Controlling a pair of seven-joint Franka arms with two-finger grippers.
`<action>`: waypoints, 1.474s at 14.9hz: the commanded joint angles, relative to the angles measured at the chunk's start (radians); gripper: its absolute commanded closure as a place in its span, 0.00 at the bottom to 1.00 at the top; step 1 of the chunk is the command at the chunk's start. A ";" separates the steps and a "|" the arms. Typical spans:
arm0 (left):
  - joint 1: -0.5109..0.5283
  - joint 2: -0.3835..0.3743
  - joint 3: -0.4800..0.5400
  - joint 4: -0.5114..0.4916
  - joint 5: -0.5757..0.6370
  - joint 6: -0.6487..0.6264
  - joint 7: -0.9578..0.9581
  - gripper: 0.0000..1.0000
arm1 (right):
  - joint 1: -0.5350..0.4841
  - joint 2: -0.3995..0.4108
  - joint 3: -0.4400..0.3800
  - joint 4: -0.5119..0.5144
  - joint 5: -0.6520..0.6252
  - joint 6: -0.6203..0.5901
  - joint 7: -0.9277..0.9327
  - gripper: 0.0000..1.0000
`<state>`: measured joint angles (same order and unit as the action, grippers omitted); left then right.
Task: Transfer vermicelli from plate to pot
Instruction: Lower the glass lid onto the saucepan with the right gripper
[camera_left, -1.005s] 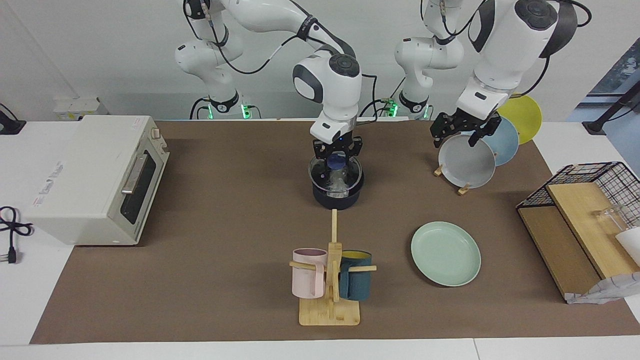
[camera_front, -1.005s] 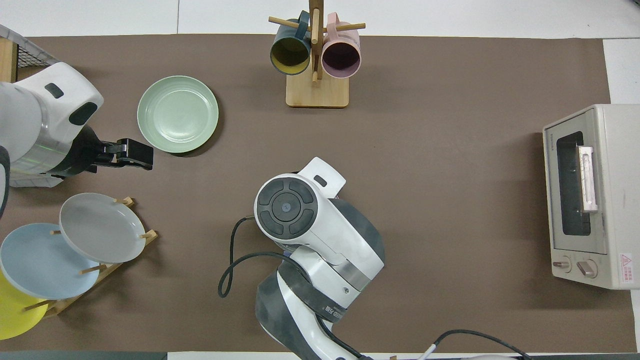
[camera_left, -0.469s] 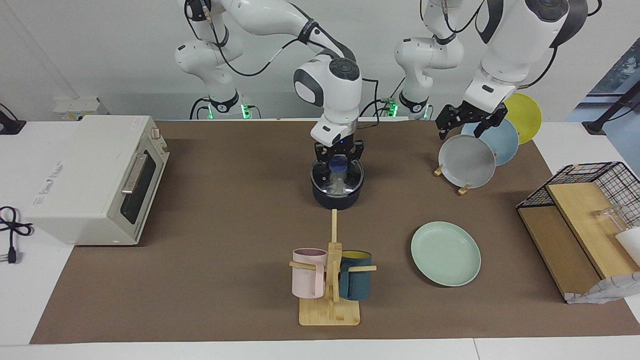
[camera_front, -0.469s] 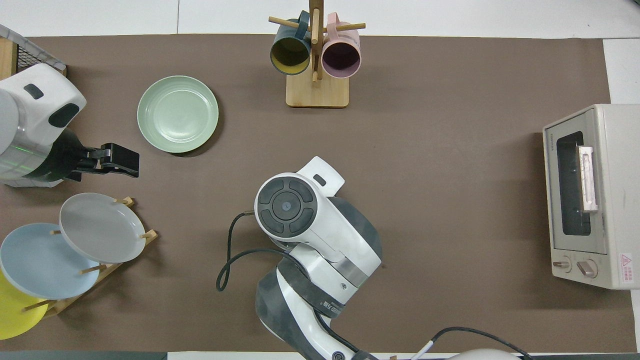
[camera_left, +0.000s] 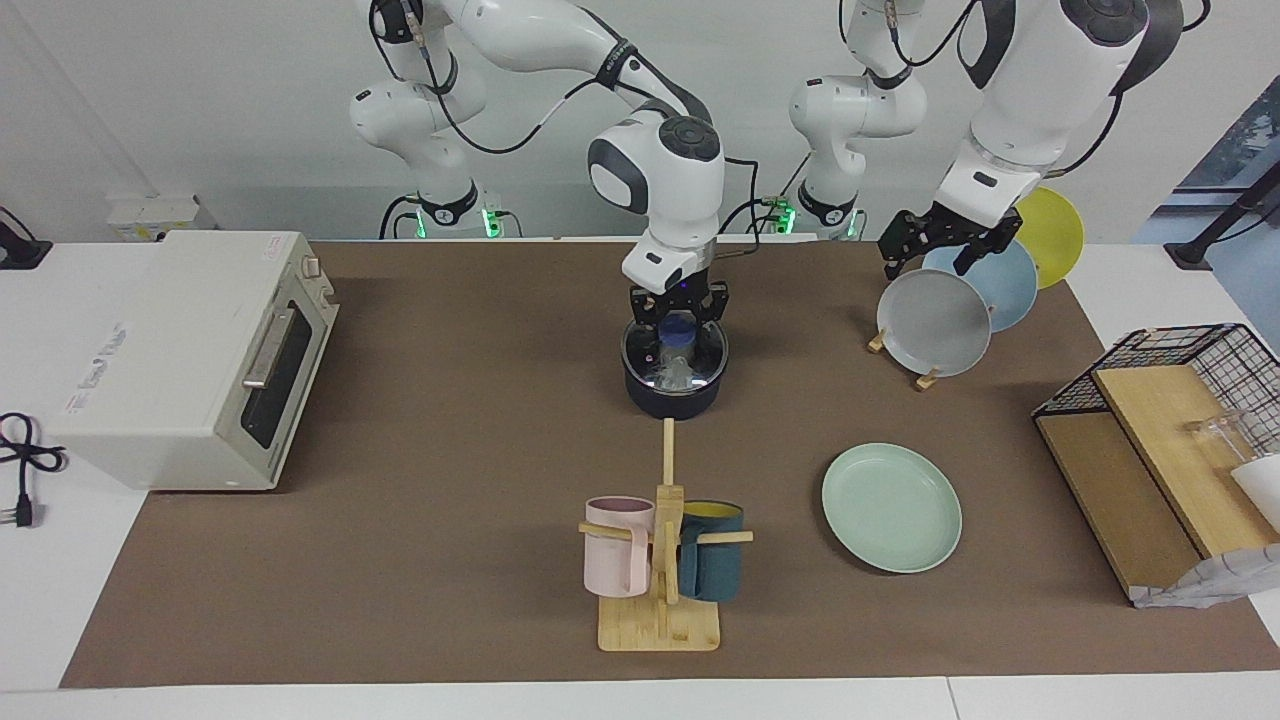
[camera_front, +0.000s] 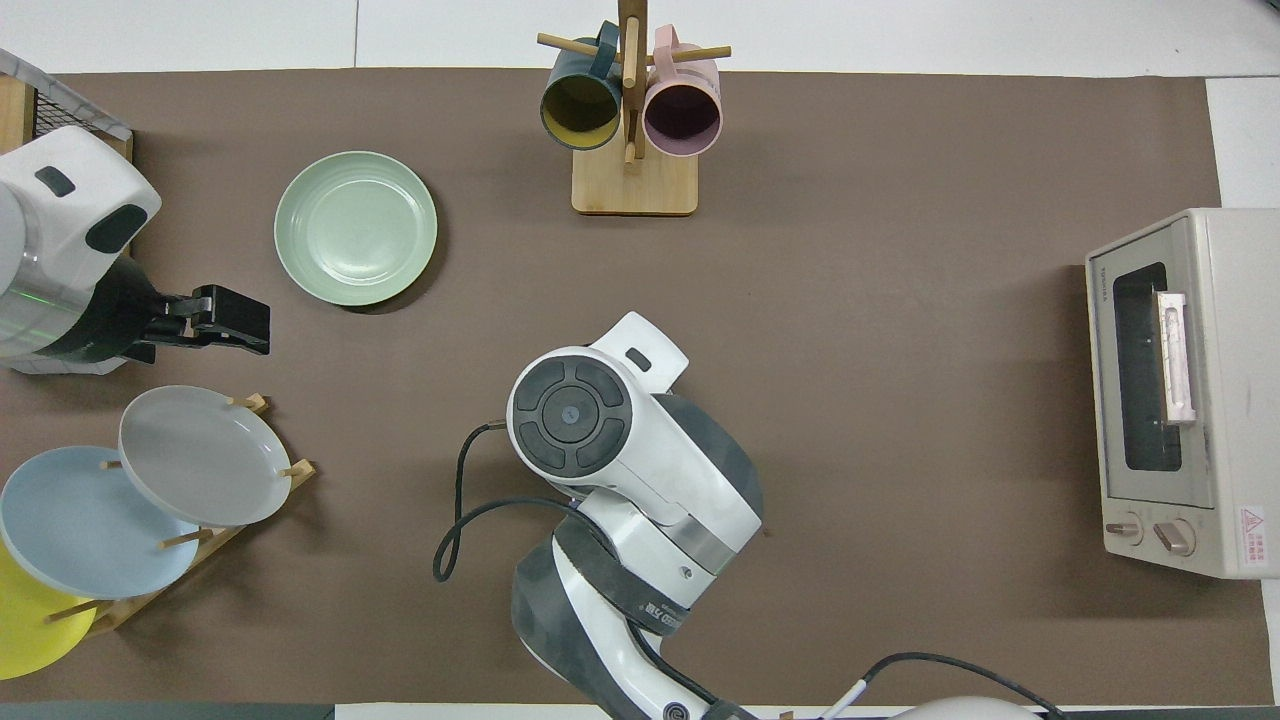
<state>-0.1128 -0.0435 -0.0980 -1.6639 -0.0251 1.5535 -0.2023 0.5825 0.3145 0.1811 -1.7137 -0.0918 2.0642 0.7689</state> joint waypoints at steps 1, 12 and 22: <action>0.012 -0.006 -0.011 0.006 0.011 -0.021 0.007 0.00 | 0.003 0.017 0.001 0.016 -0.034 0.013 0.032 1.00; 0.025 -0.010 -0.009 -0.001 0.011 -0.015 0.004 0.00 | 0.000 0.021 0.001 0.005 -0.032 0.059 0.050 1.00; 0.027 -0.016 -0.006 -0.007 0.011 -0.013 0.001 0.00 | -0.055 -0.001 0.000 0.029 -0.032 0.013 0.039 0.00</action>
<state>-0.0984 -0.0436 -0.0977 -1.6639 -0.0252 1.5530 -0.2026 0.5555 0.3286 0.1719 -1.7049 -0.1009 2.0978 0.7920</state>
